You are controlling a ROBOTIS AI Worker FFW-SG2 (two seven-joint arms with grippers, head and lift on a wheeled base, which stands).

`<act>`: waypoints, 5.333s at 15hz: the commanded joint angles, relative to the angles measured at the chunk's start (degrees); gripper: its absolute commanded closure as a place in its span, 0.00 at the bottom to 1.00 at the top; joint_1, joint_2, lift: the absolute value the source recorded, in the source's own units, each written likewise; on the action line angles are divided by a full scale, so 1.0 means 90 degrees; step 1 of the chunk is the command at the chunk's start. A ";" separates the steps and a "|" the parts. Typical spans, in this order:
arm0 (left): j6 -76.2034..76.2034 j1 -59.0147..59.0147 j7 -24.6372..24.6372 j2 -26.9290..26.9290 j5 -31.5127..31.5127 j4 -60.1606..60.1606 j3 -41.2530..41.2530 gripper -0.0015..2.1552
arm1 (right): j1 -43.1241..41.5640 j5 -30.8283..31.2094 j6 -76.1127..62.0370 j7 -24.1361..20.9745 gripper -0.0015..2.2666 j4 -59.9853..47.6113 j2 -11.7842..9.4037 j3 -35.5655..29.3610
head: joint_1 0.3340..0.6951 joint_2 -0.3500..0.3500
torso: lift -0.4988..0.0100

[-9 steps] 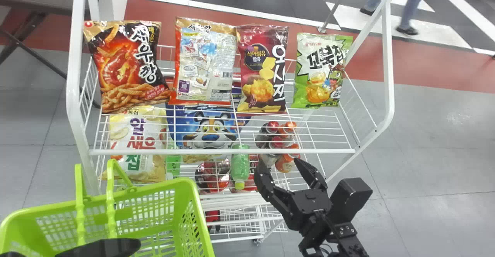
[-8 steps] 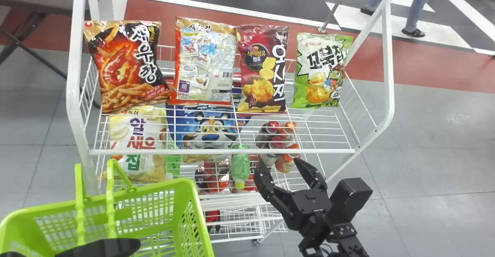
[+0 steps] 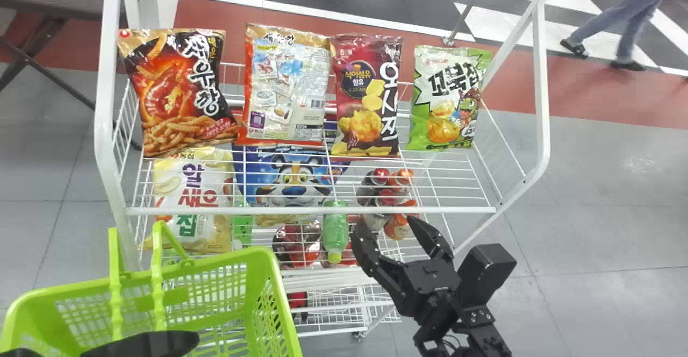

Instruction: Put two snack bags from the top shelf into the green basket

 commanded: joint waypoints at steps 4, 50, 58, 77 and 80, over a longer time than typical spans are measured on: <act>0.0027 0.0010 0.0027 0.0000 -0.0010 -0.0040 -0.0027 0.99 | -0.0558 0.0137 0.0098 -0.0019 0.04 0.0206 0.0006 0.0586 | 1.00 0.09 | 0.98; 0.0027 -0.0615 0.0134 0.0293 -0.0117 0.0536 -0.0779 0.99 | -0.3107 0.2998 0.1270 -0.1367 0.99 0.1300 0.0006 0.3359 | 1.00 0.60 | 0.98; 0.0027 -0.0371 0.0076 0.0264 -0.0098 0.0478 -0.0574 0.99 | -0.1476 0.3828 0.3770 -0.1523 0.99 -0.1552 0.0006 0.3271 | 1.00 0.48 | 0.98; 0.0027 -0.0420 0.0056 0.0205 -0.0088 0.0468 -0.0584 0.99 | -0.1164 0.3398 0.8867 -0.0400 0.41 -0.2509 -0.0479 0.4990 | 1.00 0.52 | 0.98; 0.0027 -0.0429 0.0056 0.0215 -0.0088 0.0497 -0.0574 0.99 | -0.1086 0.3389 0.8555 -0.0449 0.00 -0.2577 -0.0479 0.4687 | 1.00 0.63 | 0.98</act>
